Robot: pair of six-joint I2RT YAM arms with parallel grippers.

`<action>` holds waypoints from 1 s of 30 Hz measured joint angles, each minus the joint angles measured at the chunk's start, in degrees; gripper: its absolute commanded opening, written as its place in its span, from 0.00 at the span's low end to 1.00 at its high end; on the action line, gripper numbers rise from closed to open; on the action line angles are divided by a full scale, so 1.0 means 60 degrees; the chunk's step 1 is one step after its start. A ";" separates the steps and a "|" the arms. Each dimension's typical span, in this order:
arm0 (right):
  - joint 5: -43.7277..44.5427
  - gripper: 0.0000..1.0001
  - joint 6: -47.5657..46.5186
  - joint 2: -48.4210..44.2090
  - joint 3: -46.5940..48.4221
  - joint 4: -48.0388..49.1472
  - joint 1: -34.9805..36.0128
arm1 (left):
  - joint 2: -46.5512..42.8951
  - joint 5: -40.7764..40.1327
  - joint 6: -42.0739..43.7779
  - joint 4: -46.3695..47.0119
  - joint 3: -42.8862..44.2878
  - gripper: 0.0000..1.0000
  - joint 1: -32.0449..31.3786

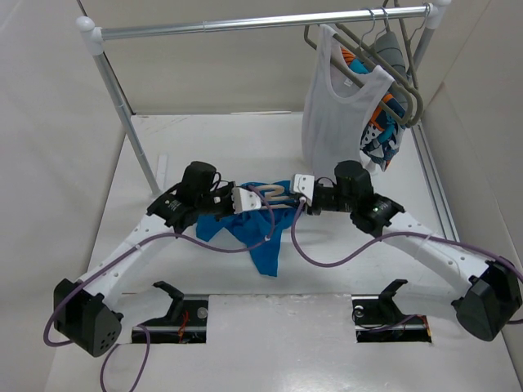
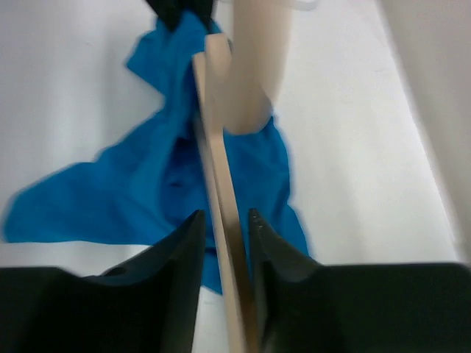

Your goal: Place the t-shirt on the hanger

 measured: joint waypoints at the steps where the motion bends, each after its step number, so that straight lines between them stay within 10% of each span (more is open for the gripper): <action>1: 0.0073 0.51 0.0058 0.0000 0.0066 -0.0036 -0.0036 | -0.0022 0.0007 -0.0204 0.0011 0.0000 0.00 0.0022; 7: 0.1923 0.78 0.0492 -0.0306 0.1140 -0.0627 -0.0776 | -0.0488 -0.0914 -0.1938 0.0091 -0.0015 0.00 0.0379; 16: 0.4156 0.73 0.2448 -0.1126 0.1231 -0.0936 -0.0849 | -0.1861 -0.1690 -0.4233 0.0171 -0.0678 0.00 0.0419; 30: 0.4513 0.68 0.6222 0.4138 0.1351 0.0692 0.1217 | -0.1963 -0.2065 -0.5457 0.0619 -0.0933 0.00 0.0419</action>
